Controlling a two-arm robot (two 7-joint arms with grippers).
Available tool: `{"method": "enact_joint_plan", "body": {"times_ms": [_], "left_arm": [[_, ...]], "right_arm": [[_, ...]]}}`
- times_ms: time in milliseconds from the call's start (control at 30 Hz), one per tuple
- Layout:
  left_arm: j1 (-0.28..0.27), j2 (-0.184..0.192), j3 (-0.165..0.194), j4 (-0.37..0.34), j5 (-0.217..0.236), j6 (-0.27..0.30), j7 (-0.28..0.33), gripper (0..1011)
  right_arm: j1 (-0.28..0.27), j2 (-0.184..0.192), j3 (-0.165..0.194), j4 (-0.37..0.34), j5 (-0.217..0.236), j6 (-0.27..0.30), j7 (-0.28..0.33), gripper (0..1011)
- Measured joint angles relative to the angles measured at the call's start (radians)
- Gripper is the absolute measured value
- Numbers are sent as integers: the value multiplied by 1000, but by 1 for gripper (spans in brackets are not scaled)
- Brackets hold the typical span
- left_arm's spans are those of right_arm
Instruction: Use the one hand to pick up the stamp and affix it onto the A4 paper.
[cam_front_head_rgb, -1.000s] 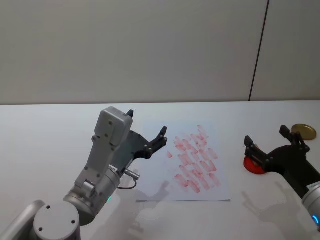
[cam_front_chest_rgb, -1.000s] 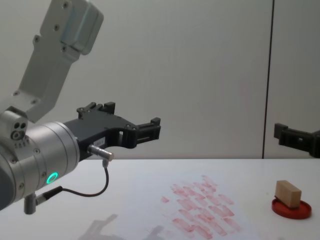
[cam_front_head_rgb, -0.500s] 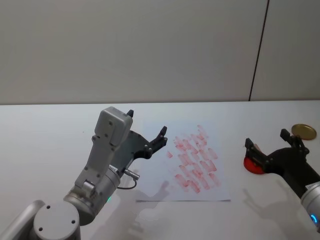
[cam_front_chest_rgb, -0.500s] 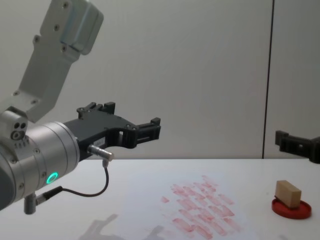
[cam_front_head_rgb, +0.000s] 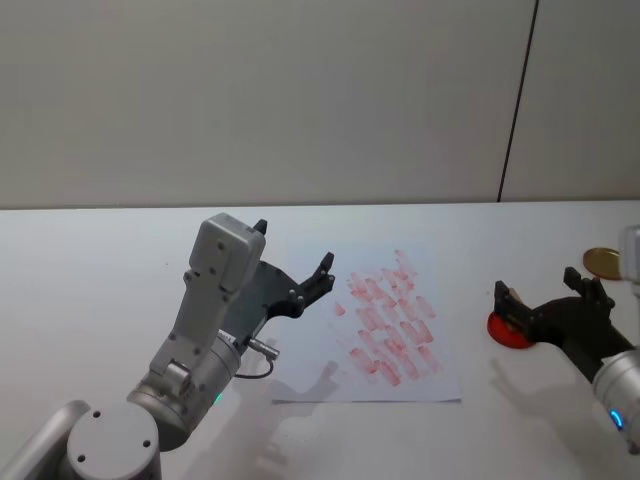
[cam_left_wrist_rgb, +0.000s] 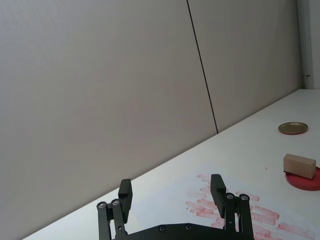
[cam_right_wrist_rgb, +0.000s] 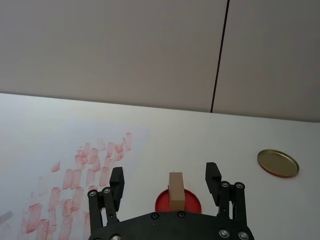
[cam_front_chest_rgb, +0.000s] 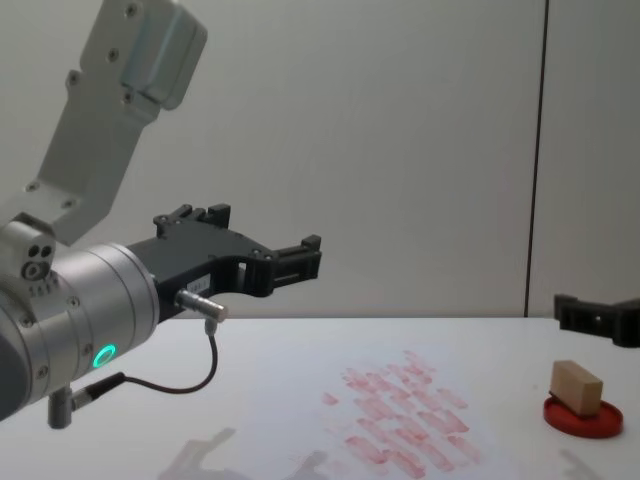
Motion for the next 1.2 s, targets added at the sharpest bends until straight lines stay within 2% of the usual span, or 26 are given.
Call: {"method": "enact_joint_plan", "body": {"times_ms": [267, 600, 900, 1100, 1133, 1200], "left_arm": [[0, 0, 0, 0, 0, 0, 0, 993], [0, 0, 0, 0, 0, 0, 0, 993], [0, 0, 0, 0, 0, 0, 0, 993], [0, 0, 0, 0, 0, 0, 0, 993], [0, 0, 0, 0, 0, 0, 0, 993], [0, 0, 0, 0, 0, 0, 0, 993]], "right_arm": [[50, -22, 5, 55, -3, 70, -9, 1001], [108, -45, 12, 142, -4, 120, -5, 1001], [150, -60, 15, 222, -6, 129, 19, 1001], [172, -68, 15, 271, -12, 116, 42, 1001], [178, -70, 15, 283, -14, 110, 47, 967], [182, -72, 14, 294, -17, 104, 53, 960]]}}
